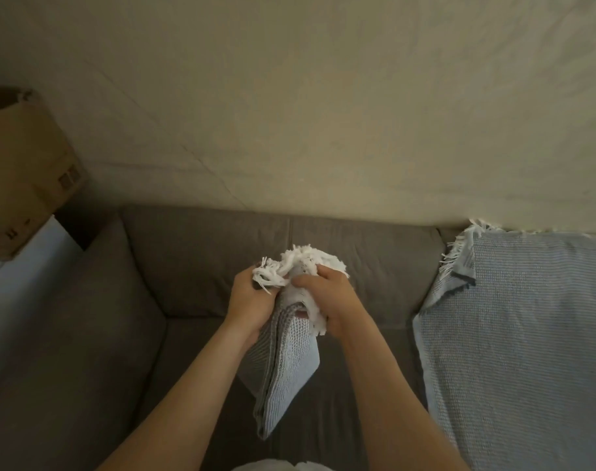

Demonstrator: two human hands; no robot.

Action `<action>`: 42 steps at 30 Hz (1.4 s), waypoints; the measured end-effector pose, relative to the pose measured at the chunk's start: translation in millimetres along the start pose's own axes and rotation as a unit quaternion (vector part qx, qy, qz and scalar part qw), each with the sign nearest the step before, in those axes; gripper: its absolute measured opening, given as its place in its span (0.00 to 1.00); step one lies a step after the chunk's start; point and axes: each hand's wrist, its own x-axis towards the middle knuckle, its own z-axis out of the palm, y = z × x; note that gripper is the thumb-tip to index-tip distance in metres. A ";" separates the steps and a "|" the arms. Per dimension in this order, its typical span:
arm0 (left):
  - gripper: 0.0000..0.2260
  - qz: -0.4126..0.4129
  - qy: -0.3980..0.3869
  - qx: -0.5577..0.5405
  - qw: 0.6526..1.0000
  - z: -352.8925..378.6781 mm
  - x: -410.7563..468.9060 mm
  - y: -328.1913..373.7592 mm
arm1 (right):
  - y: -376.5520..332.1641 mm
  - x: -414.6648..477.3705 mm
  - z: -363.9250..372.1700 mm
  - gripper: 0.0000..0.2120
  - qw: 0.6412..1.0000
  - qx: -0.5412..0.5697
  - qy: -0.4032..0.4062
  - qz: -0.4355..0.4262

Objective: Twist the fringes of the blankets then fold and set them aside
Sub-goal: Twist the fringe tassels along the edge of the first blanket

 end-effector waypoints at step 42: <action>0.05 -0.007 0.074 -0.002 0.997 8.9 -23.0 30.2 | 6.7 -20.7 17.4 0.17 0.898 -0.267 0.147 -0.316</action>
